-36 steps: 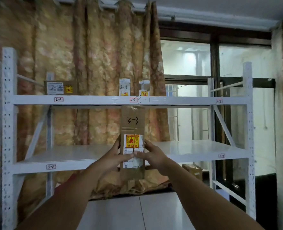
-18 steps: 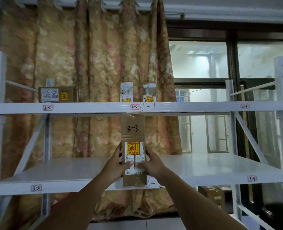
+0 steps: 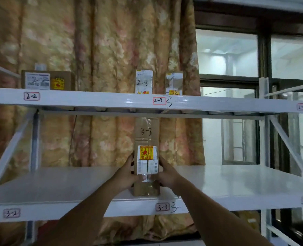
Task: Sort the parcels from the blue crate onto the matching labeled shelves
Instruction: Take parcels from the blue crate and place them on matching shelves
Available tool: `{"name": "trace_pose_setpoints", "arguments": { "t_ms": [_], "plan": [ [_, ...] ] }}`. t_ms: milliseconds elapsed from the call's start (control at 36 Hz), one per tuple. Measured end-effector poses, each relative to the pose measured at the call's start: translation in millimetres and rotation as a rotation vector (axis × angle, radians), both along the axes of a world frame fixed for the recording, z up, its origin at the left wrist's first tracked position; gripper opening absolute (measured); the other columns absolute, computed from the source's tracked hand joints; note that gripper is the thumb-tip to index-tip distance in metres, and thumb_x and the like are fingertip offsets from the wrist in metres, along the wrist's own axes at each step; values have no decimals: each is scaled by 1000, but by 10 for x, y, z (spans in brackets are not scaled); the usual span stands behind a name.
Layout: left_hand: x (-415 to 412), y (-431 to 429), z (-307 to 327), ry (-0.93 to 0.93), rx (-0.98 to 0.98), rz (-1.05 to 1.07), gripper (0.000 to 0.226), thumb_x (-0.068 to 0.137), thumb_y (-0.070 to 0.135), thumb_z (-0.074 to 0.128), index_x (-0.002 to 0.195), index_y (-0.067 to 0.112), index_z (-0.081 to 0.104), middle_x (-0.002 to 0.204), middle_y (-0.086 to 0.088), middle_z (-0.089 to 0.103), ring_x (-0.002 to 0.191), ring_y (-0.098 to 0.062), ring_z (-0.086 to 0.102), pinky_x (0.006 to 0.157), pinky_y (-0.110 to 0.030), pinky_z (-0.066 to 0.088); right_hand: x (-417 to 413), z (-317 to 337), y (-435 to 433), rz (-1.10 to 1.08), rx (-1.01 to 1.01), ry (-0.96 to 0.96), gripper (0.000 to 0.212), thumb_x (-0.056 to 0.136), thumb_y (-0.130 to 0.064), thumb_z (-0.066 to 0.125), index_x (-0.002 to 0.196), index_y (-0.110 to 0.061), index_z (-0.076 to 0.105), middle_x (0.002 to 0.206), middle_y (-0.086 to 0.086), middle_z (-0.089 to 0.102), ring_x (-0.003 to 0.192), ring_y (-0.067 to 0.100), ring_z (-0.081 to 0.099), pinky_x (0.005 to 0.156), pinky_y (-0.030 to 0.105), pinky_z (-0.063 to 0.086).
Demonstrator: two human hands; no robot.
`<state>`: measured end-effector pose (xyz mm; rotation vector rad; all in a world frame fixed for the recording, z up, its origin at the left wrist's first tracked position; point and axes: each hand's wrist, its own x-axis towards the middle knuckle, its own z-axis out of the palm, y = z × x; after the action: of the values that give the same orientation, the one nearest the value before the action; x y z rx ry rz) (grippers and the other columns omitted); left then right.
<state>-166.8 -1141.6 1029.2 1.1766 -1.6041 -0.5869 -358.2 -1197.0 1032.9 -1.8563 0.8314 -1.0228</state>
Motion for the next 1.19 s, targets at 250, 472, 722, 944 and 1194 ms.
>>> {"name": "trace_pose_setpoints", "arguments": {
  "t_ms": [250,472,722,944,1194],
  "plan": [
    [44,-463,-140,22,42,-28,98,84,-2,79,158,27,23,140,7,49,124,-13,51,81,-13,53,111,-116,-378,-26,-44,81,34,96,-6,68,122,-27,60,104,-5,75,83,3,72,67,21,56],
    [75,-844,-183,66,70,72,87,85,-3,77,155,24,32,138,1,58,127,-19,55,97,-32,52,184,-140,-615,-30,-82,172,53,91,-1,71,131,-29,52,115,-9,69,107,7,66,91,22,54],
    [146,-975,-197,142,128,104,93,73,4,83,150,31,37,129,14,61,119,-11,60,92,-36,57,323,-181,-780,-125,-90,267,82,81,-2,69,153,-24,36,136,3,64,122,25,60,94,32,52],
    [188,-998,-220,145,169,127,113,46,26,84,150,28,39,135,5,63,124,-20,60,100,-47,56,347,-220,-852,-193,-59,306,67,82,-18,73,144,-21,48,134,2,66,121,24,61,96,33,51],
    [97,-856,-174,107,217,216,86,47,21,89,125,12,52,116,-5,68,102,-18,67,79,-34,60,411,-214,-745,-296,-49,349,67,81,-26,81,138,-12,49,135,7,64,123,27,60,102,38,52]
  ]
}}
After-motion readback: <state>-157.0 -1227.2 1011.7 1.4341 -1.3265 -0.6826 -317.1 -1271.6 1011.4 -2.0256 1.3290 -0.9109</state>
